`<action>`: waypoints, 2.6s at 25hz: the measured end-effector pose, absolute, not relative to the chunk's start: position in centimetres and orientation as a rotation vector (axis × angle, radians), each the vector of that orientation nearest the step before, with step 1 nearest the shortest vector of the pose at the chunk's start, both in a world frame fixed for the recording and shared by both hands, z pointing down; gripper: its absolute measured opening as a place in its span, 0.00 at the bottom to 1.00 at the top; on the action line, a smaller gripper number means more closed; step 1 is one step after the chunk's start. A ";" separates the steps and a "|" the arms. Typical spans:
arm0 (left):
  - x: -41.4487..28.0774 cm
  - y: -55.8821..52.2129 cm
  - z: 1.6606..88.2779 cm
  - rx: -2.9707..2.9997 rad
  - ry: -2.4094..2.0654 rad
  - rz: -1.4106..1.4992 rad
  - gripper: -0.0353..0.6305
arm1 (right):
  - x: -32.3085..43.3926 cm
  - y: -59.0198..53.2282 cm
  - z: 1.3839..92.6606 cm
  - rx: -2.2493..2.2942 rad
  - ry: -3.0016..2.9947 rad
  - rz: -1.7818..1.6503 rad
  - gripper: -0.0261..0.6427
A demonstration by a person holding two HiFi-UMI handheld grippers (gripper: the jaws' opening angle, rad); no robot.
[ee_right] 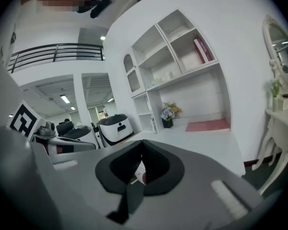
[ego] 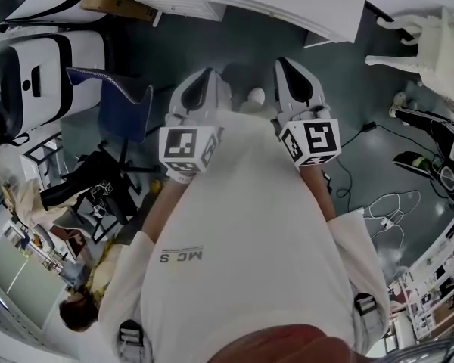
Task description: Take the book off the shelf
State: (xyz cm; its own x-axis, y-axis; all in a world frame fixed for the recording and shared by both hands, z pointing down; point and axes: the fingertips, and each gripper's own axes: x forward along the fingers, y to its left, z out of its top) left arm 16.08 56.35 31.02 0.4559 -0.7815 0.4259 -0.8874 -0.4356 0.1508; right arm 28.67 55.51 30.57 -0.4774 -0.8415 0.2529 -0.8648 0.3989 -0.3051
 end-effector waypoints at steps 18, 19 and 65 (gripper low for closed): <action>6.8 29.8 32.5 2.267 -1.413 0.306 0.05 | 19.3 30.5 31.6 1.504 -2.534 0.572 0.03; 5.8 27.8 32.5 2.267 -1.405 0.303 0.05 | 18.1 28.4 31.4 1.503 -2.530 0.558 0.03; -5.2 -16.1 41.6 2.365 -1.435 0.443 0.17 | 5.6 -12.4 40.4 1.618 -2.438 0.585 0.03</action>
State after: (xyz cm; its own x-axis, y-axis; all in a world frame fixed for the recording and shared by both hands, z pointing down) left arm -5.24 -16.07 41.58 0.4418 -0.7871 0.4306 -0.8927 -0.4330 0.1244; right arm 5.64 -12.37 40.40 -0.4034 -0.8496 0.3398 -0.9113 0.3394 -0.2333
